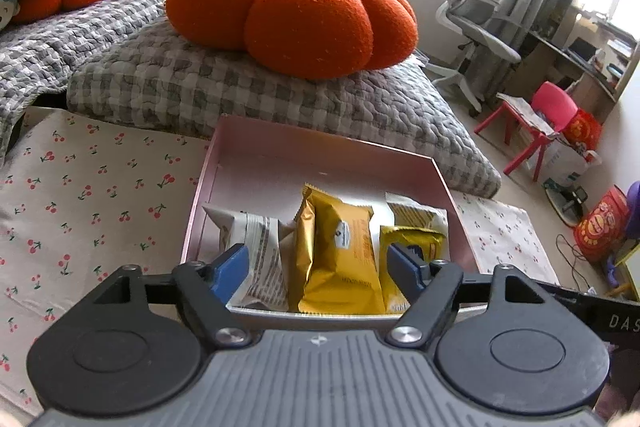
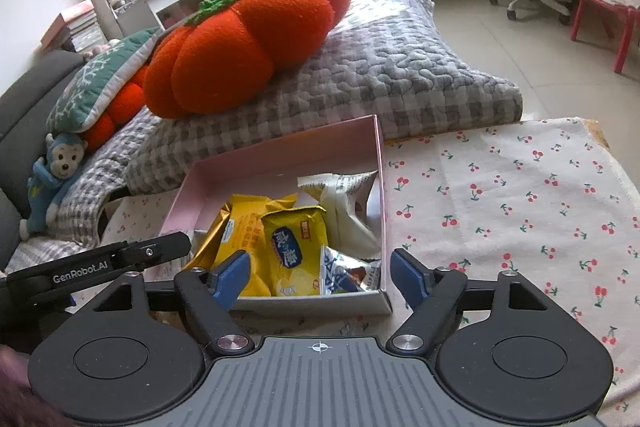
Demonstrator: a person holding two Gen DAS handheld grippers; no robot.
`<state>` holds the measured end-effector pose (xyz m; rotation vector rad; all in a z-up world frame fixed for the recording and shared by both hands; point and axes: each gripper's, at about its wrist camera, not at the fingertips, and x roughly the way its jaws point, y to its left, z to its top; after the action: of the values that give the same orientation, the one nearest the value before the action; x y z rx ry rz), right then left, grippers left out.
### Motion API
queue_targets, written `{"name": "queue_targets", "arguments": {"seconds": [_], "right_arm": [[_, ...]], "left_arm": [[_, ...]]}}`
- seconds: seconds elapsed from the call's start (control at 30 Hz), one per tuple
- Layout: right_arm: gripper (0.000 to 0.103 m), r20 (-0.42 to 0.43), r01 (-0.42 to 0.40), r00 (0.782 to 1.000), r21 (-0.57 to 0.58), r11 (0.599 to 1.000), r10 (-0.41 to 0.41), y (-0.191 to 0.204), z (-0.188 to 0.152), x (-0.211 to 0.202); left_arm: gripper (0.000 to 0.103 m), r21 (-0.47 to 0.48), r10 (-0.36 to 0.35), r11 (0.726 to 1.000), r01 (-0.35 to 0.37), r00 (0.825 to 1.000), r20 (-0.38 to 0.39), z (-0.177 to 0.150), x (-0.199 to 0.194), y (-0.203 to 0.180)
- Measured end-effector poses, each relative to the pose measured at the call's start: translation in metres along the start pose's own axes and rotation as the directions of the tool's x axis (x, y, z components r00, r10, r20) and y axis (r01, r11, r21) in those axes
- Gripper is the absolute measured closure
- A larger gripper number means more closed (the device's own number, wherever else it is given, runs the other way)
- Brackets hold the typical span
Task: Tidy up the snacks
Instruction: 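Open both grippers to drop the gold bar and truffle into the box, then move both open tools back over the remaining snacks on the sheet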
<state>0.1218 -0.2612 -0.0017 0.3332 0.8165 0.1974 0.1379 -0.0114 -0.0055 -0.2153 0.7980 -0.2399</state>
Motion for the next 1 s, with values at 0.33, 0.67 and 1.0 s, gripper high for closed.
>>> {"name": "queue_targets", "arguments": {"seconds": [0.33, 0.67, 1.0], "right_arm": [[0.016, -0.011, 0.007, 1.0, -0.042, 0.999, -0.007, 0.004, -0.009, -0.022], [0.012, -0.032, 0.008, 0.999, -0.115, 0.993, -0.012, 0.009, -0.027, -0.036], [0.012, -0.062, 0.035, 0.997, -0.159, 0.987, -0.046, 0.002, -0.046, -0.045]], "left_arm": [[0.012, 0.047, 0.009, 0.999, -0.008, 0.999, -0.03, -0.009, -0.021, 0.004], [0.003, 0.121, 0.06, 0.991, -0.054, 0.997, -0.043, -0.027, -0.043, 0.011], [0.002, 0.13, 0.085, 0.989, -0.072, 0.991, -0.1, -0.048, -0.057, 0.029]]}}
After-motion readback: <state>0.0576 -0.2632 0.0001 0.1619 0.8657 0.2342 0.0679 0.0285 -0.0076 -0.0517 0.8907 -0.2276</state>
